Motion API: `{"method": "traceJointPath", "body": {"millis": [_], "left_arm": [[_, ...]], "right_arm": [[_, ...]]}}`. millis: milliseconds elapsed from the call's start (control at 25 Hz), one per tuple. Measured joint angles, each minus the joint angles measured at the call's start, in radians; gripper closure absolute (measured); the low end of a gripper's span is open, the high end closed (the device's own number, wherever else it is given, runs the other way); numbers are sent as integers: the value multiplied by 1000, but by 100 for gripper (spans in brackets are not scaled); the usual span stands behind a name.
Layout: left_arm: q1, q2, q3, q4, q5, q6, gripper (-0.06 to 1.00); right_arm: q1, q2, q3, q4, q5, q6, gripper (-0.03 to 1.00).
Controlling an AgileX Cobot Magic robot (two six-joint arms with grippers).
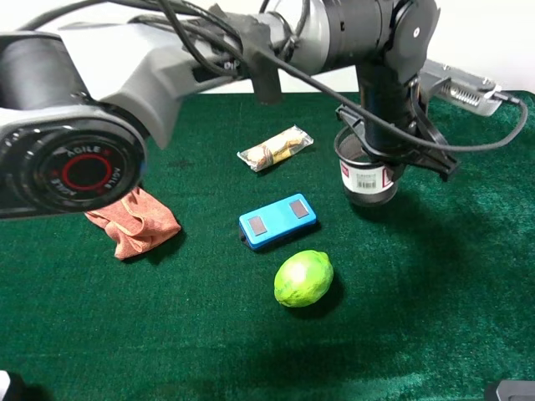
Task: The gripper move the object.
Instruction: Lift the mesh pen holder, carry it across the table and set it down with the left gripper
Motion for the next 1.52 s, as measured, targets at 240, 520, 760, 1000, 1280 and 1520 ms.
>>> {"method": "traceJointPath", "body": {"millis": [240,520,760,1000,1280,1520], "left_arm": [[-14,31,0,-4,17,0,86],[-24,42,0,-5,21,1,86],[-25,42,0,-5,16,1,78],[-25,42,0,-5,-3,0,32],[-25,42,0,-5,-16,0,9],[-25,42,-1,-30,-21,0,6]], "right_arm": [[0,0,0,0,0,0,27],[0,0,0,0,0,0,27],[0,0,0,0,0,0,27],[0,0,0,-1,0,0,27],[0,0,0,-1,0,0,27],[0,0,0,-1,0,0,27]]}}
